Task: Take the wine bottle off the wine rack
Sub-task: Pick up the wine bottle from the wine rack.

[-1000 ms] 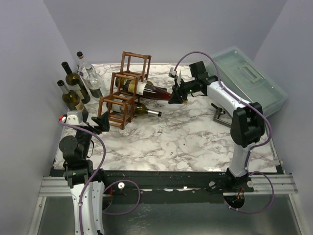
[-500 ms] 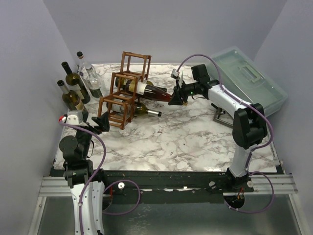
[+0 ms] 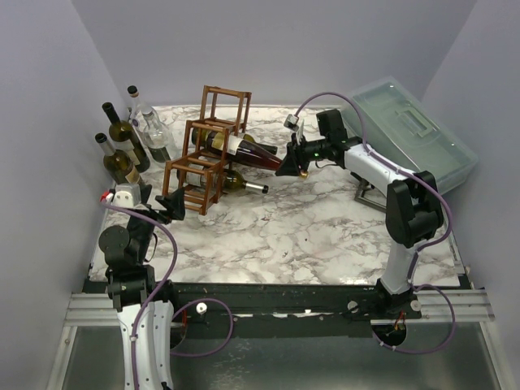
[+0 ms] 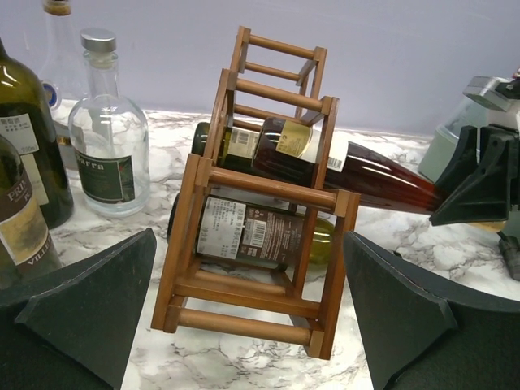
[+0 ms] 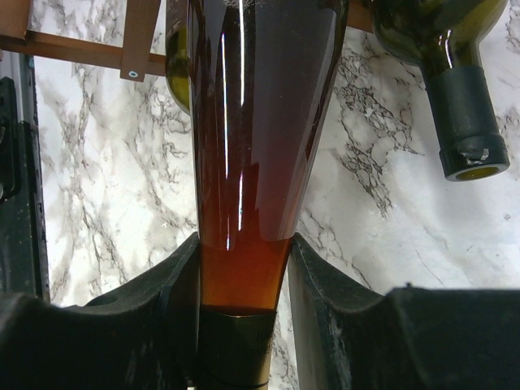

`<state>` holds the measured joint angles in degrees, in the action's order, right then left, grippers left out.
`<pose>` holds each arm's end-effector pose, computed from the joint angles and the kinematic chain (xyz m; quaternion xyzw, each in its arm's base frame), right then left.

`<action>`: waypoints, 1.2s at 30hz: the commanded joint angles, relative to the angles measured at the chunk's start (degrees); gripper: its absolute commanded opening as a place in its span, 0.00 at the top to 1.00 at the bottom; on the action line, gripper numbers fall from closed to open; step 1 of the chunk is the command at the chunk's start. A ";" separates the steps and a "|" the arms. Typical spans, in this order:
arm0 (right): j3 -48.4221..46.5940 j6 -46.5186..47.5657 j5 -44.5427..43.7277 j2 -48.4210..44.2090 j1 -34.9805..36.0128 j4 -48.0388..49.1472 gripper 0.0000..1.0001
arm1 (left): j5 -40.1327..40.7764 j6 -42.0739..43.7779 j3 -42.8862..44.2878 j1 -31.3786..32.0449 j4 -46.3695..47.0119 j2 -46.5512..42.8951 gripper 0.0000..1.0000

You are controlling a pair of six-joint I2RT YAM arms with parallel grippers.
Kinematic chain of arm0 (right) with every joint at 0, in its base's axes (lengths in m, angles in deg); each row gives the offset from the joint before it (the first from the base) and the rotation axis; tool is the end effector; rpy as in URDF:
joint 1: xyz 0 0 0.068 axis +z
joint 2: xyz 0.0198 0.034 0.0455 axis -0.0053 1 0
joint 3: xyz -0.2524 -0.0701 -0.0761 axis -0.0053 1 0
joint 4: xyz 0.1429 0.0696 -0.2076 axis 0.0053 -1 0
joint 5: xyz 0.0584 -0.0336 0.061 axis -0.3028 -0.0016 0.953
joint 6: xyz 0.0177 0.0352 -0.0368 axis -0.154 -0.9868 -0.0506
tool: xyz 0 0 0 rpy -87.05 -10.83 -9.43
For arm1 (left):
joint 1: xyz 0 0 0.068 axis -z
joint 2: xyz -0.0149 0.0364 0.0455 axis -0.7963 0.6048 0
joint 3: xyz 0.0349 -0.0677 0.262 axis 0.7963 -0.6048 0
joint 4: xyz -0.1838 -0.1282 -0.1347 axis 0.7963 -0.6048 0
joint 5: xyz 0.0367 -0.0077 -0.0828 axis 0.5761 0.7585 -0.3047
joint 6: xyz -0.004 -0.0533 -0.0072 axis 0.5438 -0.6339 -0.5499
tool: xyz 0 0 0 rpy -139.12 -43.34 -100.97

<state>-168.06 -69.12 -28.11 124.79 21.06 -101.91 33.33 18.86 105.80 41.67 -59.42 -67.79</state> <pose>0.3814 0.1795 0.2488 -0.4242 0.7217 0.4229 0.3469 0.0990 0.0063 0.3042 -0.0130 0.6691 -0.1485 0.7280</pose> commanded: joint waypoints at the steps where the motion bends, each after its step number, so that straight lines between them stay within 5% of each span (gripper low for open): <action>1: -1.62 -2.17 9.86 -6.51 -1.12 13.62 1.00 | -3.95 -1.76 -0.66 0.28 2.78 0.21 0.01; 12: 2.03 -9.41 11.00 -7.49 -1.71 18.56 1.00 | -9.96 -22.52 2.96 5.79 5.08 3.43 0.05; 24: 2.70 -10.55 10.75 -7.05 -1.95 19.57 1.00 | 20.45 -31.81 11.24 33.92 4.96 17.15 0.03; 30: 2.71 -11.10 10.72 -6.94 -2.02 20.04 1.00 | 44.93 -40.16 19.62 49.21 0.74 31.95 0.01; 33: 2.70 -11.09 10.63 -6.95 -2.03 19.97 1.00 | 54.86 -46.32 28.96 53.53 -9.22 42.12 0.01; 36: 2.61 -11.44 10.67 -6.73 -2.17 19.99 1.00 | 55.09 -50.03 33.83 54.14 -12.08 50.01 0.01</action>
<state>-163.05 -80.47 -24.50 123.81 20.19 -95.16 76.04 -22.63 132.86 94.52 -63.53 -25.65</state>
